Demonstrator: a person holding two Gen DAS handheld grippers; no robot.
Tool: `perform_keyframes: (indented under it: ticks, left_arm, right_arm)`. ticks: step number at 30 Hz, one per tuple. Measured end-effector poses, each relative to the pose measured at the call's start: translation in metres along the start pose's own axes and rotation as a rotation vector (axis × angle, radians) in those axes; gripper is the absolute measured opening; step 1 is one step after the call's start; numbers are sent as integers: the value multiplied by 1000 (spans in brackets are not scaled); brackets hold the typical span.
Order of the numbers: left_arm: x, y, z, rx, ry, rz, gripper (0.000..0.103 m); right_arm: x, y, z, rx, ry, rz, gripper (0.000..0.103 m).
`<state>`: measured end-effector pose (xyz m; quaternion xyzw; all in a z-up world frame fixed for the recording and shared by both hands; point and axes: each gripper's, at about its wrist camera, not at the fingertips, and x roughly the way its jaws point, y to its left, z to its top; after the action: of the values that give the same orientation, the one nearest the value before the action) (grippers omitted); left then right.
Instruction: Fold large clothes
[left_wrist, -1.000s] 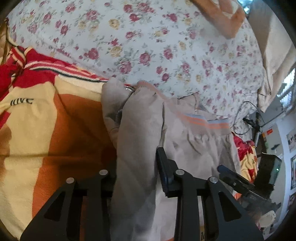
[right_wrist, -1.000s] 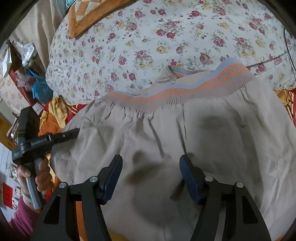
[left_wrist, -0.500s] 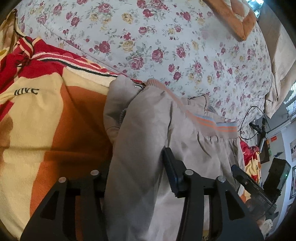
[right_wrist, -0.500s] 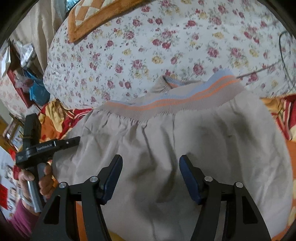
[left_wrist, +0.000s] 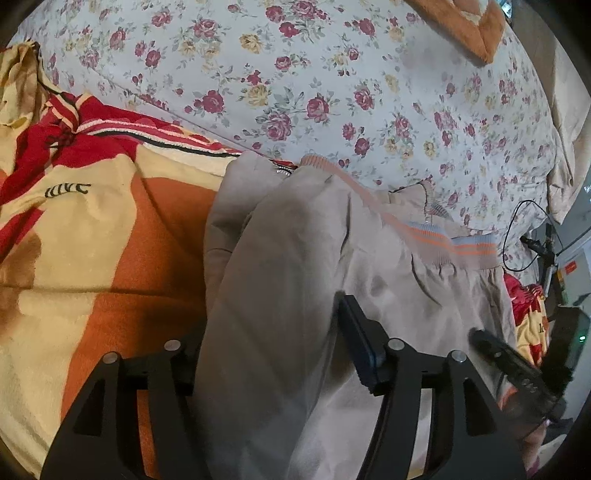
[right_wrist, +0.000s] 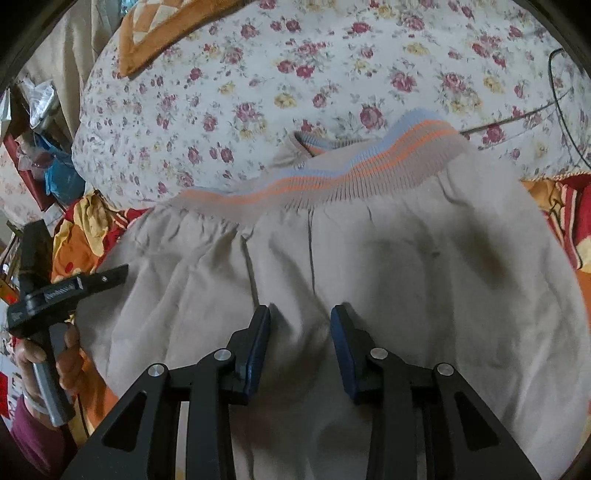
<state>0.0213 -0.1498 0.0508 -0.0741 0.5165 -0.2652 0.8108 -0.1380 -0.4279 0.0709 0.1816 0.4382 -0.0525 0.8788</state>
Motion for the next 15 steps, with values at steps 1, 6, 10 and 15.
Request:
perform_keyframes:
  ticks: [1, 6, 10, 15]
  left_arm:
    - [0, -1, -1, 10, 2, 1, 60]
    - [-7, -17, -3, 72, 1, -5, 21]
    - [-30, -25, -2, 57, 10, -78, 13]
    - [-55, -47, 0, 55, 25, -111, 8]
  right_arm:
    - [-4, 1, 1, -5, -11, 2, 35]
    - [-10, -10, 3, 22, -40, 5, 36]
    - [11, -16, 1, 9, 40, 15, 36]
    - [-7, -18, 2, 15, 20, 41, 38]
